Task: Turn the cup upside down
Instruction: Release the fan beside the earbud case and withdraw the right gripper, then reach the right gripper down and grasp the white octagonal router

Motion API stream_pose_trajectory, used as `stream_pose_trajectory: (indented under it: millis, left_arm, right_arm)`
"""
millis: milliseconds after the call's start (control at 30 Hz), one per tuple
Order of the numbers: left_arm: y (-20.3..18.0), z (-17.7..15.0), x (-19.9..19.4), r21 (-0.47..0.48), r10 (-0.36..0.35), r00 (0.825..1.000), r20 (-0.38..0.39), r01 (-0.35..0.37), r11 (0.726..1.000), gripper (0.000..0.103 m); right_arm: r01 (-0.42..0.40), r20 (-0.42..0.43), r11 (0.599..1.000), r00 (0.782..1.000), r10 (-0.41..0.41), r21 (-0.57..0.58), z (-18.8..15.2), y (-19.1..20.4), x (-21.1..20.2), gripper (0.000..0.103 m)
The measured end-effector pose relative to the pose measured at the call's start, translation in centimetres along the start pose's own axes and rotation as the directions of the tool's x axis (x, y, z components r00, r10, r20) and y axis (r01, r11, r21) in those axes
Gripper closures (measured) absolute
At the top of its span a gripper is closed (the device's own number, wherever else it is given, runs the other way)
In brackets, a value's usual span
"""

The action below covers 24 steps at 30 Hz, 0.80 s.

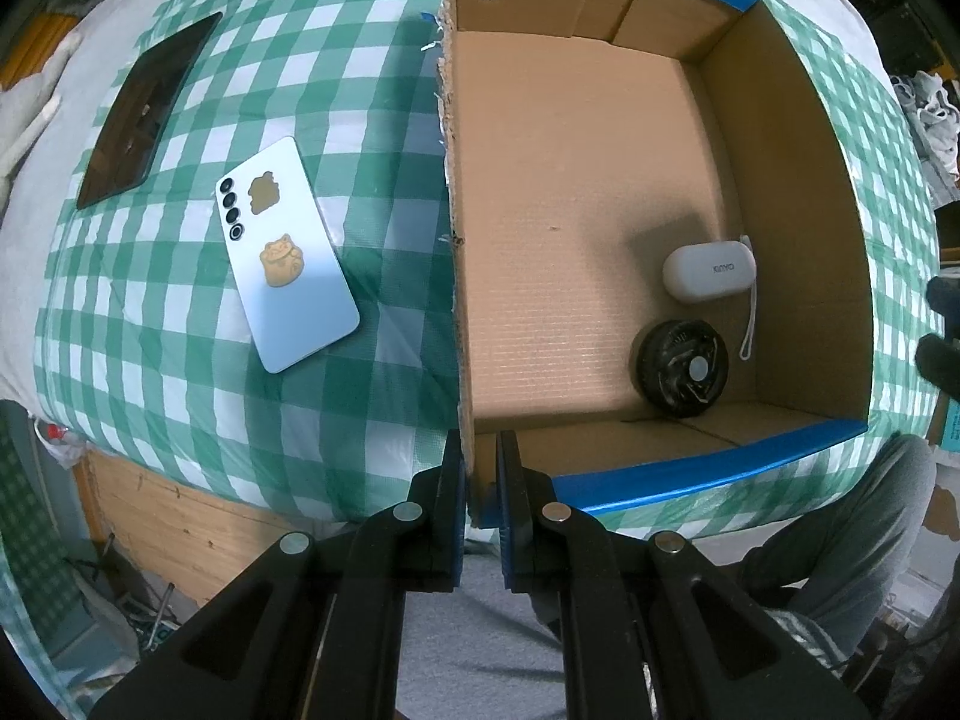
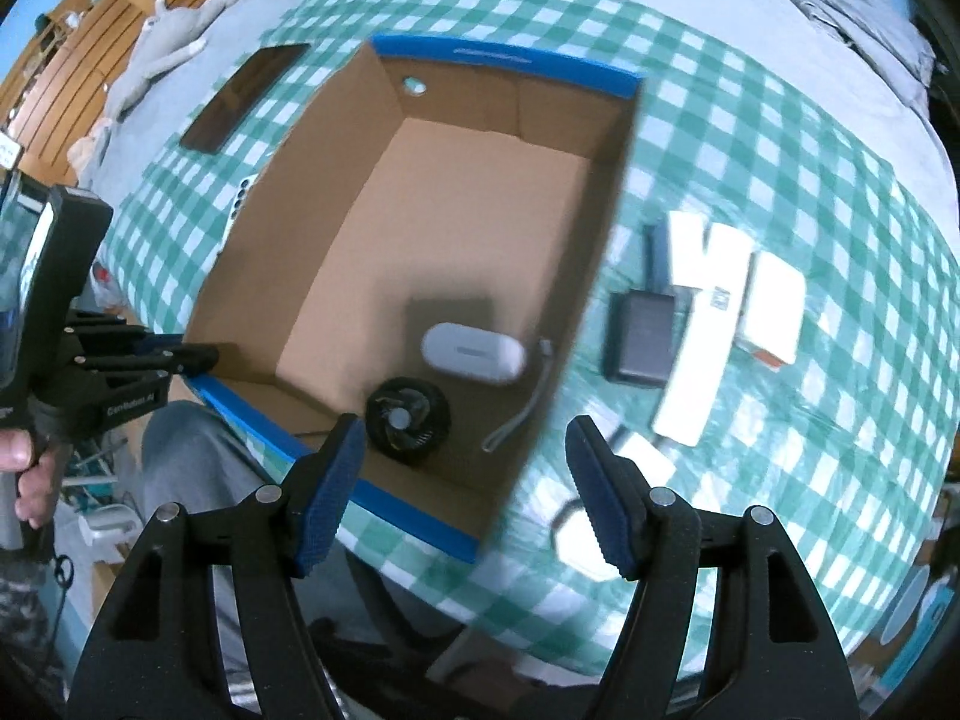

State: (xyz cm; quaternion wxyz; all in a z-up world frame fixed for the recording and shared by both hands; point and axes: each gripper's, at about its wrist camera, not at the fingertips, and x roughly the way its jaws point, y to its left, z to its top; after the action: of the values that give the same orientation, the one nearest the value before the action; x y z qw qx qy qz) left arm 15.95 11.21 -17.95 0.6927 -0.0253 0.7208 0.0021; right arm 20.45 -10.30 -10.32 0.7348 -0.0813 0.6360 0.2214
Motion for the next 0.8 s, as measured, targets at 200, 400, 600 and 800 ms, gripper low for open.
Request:
stream_pose_trajectory:
  millis: [200,400,600,800]
  left_arm:
    - [-0.3,-0.1,-0.1,0.000,0.005,1.000,0.000,-0.005,1.000,0.094]
    - [-0.3,-0.1,-0.2,0.001,0.007,1.000,-0.002,-0.007,1.000,0.094]
    - [-0.4,-0.1,-0.3,0.003,0.012,1.000,-0.004,-0.012,1.000,0.094]
    - [-0.5,-0.1,-0.3,0.005,0.016,1.000,-0.004,-0.016,1.000,0.094]
  right_arm:
    - [0.008,-0.008,1.000,1.000,-0.008,0.015,-1.4,-2.5,-0.6,0.033]
    - [0.025,-0.045,1.000,0.999,-0.024,0.015,-3.3,-4.7,0.8,0.033]
    - [0.009,-0.084,1.000,0.996,-0.008,0.016,-4.7,-5.9,2.7,0.033]
    - [0.020,-0.118,1.000,0.993,-0.020,-0.004,-5.9,-7.1,4.5,0.033]
